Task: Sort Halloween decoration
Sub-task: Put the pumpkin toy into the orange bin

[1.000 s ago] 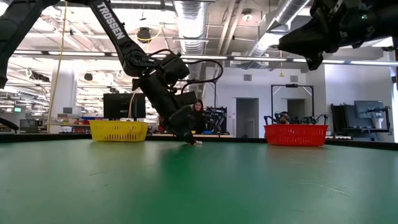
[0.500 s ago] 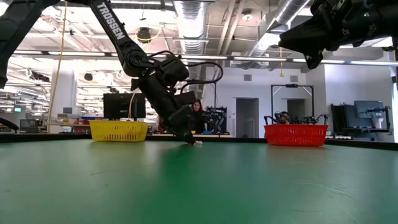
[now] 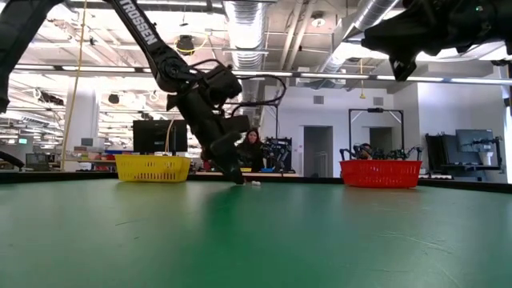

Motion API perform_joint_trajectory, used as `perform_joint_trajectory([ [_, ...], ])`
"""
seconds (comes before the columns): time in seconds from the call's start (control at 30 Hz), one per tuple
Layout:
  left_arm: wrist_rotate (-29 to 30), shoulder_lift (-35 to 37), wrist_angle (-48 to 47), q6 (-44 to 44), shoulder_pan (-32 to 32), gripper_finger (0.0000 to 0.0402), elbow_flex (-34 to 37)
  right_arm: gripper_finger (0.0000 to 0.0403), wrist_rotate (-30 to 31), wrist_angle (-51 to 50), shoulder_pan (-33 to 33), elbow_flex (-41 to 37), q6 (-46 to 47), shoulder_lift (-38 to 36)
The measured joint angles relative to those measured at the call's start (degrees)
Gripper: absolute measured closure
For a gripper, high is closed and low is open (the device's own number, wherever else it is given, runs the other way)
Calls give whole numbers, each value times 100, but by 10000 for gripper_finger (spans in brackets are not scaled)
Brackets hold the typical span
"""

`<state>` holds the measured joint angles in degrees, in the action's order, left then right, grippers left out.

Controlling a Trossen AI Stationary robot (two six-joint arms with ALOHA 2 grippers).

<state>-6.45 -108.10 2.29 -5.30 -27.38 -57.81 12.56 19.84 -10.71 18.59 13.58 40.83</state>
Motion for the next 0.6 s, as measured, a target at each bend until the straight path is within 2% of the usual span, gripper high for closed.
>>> perform_joint_trajectory([
  [0.1,-39,219,97,10,4,323,14,294,-2,-1,-19,0,-54,-4],
  [0.2,-320,445,473,137,42,326,3,294,0,-5,-2,0,-57,-4],
  [0.37,-639,460,1633,437,337,322,3,294,0,-5,-2,0,-74,-4],
  [0.5,-451,101,2821,450,664,321,-137,294,17,-1,-4,0,-170,-4],
  [0.6,-239,-363,3081,642,808,321,-677,294,44,35,24,0,-177,-4],
])
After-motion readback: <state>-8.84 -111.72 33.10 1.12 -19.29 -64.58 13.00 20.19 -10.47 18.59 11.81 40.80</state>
